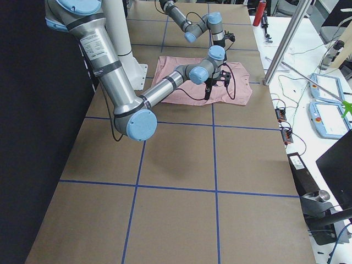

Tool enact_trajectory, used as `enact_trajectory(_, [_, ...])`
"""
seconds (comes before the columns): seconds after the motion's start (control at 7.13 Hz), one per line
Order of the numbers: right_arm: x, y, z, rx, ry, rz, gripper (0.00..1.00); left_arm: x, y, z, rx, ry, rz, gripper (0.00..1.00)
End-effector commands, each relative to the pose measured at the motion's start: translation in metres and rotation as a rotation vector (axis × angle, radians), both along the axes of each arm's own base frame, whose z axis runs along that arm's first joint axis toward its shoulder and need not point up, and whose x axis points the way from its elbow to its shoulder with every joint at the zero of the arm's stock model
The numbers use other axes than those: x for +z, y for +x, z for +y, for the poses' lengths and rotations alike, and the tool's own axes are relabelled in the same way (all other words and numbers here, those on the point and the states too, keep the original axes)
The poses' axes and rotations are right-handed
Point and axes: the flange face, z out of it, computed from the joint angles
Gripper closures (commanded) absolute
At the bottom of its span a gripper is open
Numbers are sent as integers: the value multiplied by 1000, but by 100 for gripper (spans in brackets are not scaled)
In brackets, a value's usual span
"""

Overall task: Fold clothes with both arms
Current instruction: 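Fold the sleeve nearest the left gripper inward over the shirt body, then move the right gripper to the hem corner nearest the robot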

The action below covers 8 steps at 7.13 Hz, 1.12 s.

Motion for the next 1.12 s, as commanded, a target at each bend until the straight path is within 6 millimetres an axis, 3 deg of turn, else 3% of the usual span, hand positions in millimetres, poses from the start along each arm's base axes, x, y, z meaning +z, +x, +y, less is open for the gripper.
enact_trajectory(0.0, [20,-10,61,68,21,-68,0,10,-43,66,61,-1,-11,0])
enact_trajectory(0.14, [20,-29,111,133,41,-65,0,16,-63,107,111,23,-52,0])
enact_trajectory(0.28, [23,-42,174,158,45,-43,0,28,-77,141,138,27,-82,0])
enact_trajectory(0.42, [20,-50,223,188,17,-32,0,44,-78,166,136,44,-108,0])
enact_trajectory(0.7, [6,-83,302,195,-7,75,0,52,-80,172,135,42,-117,0])
enact_trajectory(0.84, [12,-105,332,192,17,93,0,52,-81,172,135,42,-117,0])
enact_trajectory(0.98, [10,-114,341,180,24,93,0,53,-80,172,135,41,-119,0])
